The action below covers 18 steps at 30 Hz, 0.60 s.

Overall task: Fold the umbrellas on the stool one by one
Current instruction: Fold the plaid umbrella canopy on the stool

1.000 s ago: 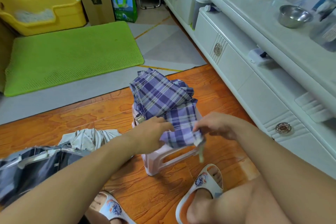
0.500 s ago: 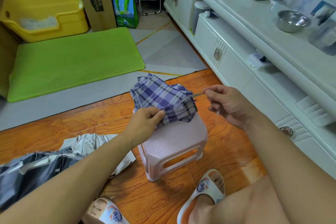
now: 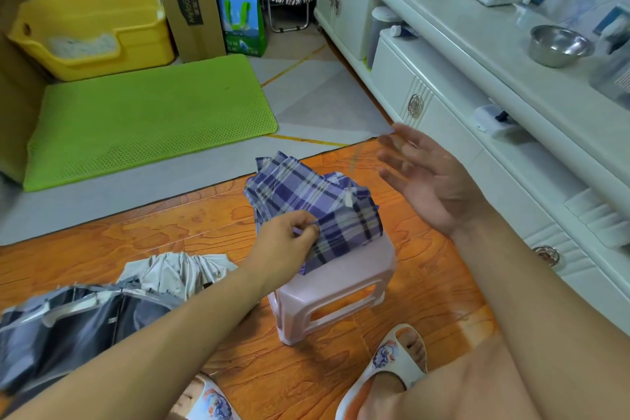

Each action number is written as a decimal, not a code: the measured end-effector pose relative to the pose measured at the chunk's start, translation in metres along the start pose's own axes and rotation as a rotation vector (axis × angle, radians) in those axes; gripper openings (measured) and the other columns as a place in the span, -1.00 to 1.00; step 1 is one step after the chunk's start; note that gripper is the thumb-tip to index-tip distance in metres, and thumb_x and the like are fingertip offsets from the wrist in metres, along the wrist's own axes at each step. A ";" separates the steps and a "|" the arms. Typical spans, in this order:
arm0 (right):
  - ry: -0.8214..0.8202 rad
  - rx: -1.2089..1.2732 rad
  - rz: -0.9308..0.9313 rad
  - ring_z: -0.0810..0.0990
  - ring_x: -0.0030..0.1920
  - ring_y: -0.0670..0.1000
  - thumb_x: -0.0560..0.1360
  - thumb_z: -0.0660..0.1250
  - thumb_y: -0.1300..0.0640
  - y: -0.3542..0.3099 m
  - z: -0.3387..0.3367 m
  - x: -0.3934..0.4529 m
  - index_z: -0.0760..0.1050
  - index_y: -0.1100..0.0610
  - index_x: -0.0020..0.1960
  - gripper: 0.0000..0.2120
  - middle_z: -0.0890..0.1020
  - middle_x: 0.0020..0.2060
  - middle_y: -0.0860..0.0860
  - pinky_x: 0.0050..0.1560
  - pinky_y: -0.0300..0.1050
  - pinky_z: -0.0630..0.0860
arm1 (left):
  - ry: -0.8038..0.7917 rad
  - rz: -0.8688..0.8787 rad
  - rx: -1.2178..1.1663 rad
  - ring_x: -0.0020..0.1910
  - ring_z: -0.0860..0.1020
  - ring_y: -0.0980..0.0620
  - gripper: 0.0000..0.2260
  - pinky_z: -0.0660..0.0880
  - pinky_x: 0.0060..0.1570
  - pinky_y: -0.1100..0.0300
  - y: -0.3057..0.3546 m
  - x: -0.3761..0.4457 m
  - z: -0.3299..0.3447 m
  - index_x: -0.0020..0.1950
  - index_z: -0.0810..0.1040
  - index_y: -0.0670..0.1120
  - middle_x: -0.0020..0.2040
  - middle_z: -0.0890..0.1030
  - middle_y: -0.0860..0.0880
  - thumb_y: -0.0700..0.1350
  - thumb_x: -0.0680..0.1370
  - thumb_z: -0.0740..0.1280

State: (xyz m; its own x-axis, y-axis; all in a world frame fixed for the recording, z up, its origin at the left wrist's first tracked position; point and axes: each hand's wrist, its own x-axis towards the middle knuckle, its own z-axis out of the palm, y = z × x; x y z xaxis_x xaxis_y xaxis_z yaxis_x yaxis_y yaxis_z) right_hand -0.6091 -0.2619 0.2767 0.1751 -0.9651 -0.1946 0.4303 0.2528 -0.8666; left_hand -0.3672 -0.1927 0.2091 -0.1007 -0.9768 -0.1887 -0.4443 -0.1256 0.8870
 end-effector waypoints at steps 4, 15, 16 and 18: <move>0.057 -0.161 0.059 0.44 0.44 0.06 0.60 0.33 0.16 0.009 0.002 0.010 0.25 0.03 0.59 -0.41 0.42 0.49 0.02 0.49 0.12 0.34 | 0.221 -0.161 -0.232 -0.34 0.51 -0.01 -0.81 0.54 -0.27 -0.01 0.009 0.016 -0.018 -0.10 0.64 -0.19 -0.30 0.58 -0.12 -0.16 0.63 0.29; 0.037 -1.260 0.232 0.51 0.31 0.05 0.59 0.38 0.08 0.073 0.015 0.049 0.43 0.09 0.48 -0.53 0.52 0.35 0.03 0.25 -0.04 0.47 | 0.250 -0.689 -0.330 -0.04 0.50 -0.12 -0.71 0.44 0.00 -0.08 -0.031 0.063 -0.057 0.24 0.41 -0.12 0.06 0.52 -0.12 0.08 0.68 0.24; 0.018 -1.315 0.205 0.48 0.36 0.08 0.57 0.40 0.04 0.077 0.018 0.054 0.39 0.07 0.50 -0.48 0.49 0.38 0.02 0.33 0.04 0.45 | 0.231 -0.723 -0.383 -0.02 0.49 -0.12 -0.74 0.43 0.03 -0.10 -0.028 0.059 -0.055 0.16 0.45 -0.11 0.02 0.50 -0.11 0.08 0.69 0.19; -0.002 -1.435 0.134 0.39 0.44 0.16 0.56 0.41 0.00 0.085 0.024 0.065 0.34 0.03 0.54 -0.41 0.43 0.46 0.04 0.44 0.14 0.36 | 0.202 -0.764 -0.415 -0.03 0.45 -0.10 -0.78 0.39 0.03 -0.06 -0.024 0.050 -0.048 0.05 0.47 -0.11 -0.07 0.47 -0.08 0.01 0.69 0.15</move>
State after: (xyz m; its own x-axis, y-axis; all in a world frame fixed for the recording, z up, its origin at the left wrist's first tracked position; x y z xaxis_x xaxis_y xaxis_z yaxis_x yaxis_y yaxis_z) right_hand -0.5398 -0.3019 0.2015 0.1438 -0.9398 -0.3101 -0.8348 0.0532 -0.5480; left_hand -0.3187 -0.2467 0.1982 0.2668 -0.6076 -0.7481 0.0361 -0.7694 0.6378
